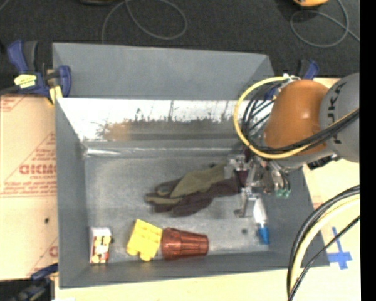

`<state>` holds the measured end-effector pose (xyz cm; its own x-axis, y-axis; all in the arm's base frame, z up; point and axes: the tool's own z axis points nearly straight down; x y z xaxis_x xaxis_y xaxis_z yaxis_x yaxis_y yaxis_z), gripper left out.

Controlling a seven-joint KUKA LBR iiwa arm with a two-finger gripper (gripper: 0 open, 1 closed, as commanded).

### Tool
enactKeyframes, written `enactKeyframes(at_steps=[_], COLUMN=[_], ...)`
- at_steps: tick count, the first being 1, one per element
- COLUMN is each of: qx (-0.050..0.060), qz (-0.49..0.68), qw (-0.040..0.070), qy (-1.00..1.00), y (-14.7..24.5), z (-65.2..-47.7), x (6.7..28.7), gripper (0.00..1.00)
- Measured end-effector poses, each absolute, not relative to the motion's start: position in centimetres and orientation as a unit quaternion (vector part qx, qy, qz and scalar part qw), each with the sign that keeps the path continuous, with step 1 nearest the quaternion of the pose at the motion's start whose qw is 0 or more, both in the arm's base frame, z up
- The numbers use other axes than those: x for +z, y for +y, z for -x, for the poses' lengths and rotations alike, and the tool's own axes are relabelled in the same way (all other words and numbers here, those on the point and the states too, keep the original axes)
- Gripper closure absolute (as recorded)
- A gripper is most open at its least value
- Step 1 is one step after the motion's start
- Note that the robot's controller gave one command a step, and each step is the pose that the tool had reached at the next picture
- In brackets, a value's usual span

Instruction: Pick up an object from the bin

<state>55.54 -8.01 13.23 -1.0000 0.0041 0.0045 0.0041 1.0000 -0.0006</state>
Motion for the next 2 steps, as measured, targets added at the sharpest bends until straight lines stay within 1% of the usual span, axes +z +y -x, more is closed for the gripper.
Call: enactKeyframes(at_steps=[1, 2], qx=[0.001, 0.002], qz=[0.001, -0.004], qw=[-0.002, -0.002], qy=[-1.000, -1.000], y=[-8.0, -4.1], z=[-55.7, -56.5], x=[13.7, 11.7], gripper=[0.00, 0.00])
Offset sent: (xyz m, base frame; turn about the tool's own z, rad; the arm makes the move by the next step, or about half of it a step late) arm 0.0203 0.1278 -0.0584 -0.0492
